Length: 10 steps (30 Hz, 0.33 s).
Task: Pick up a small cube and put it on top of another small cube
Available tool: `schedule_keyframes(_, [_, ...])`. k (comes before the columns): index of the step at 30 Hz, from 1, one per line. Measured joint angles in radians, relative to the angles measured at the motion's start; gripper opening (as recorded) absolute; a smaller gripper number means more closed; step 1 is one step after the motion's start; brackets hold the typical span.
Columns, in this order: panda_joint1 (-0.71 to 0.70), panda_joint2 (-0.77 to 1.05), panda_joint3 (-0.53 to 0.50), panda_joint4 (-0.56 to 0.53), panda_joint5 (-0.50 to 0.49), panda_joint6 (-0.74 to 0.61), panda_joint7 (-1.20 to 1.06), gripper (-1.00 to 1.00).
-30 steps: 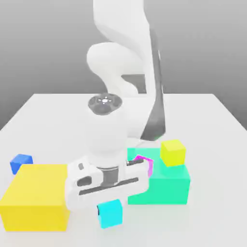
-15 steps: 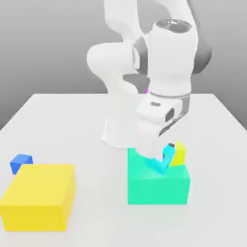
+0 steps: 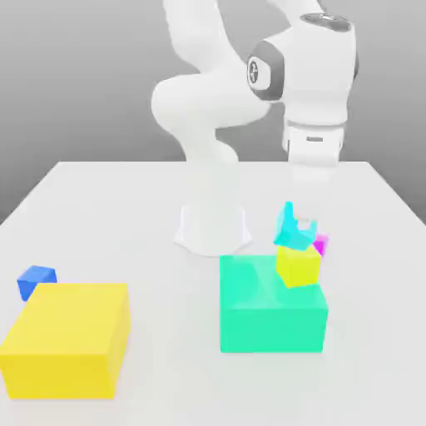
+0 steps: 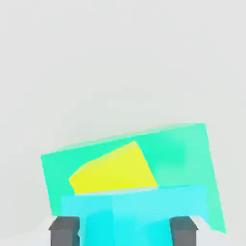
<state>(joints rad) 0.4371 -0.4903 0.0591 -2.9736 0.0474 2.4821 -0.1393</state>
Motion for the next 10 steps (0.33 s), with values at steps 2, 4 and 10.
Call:
schedule_keyframes(2, [0.000,0.000,0.000,0.000,0.000,0.000,0.000,1.00])
schedule_keyframes(4, [0.000,0.000,0.000,0.000,0.000,0.000,0.000,1.00])
schedule_keyframes(10, [-0.002,-0.075,0.000,0.031,-0.001,-0.103,0.000,1.00])
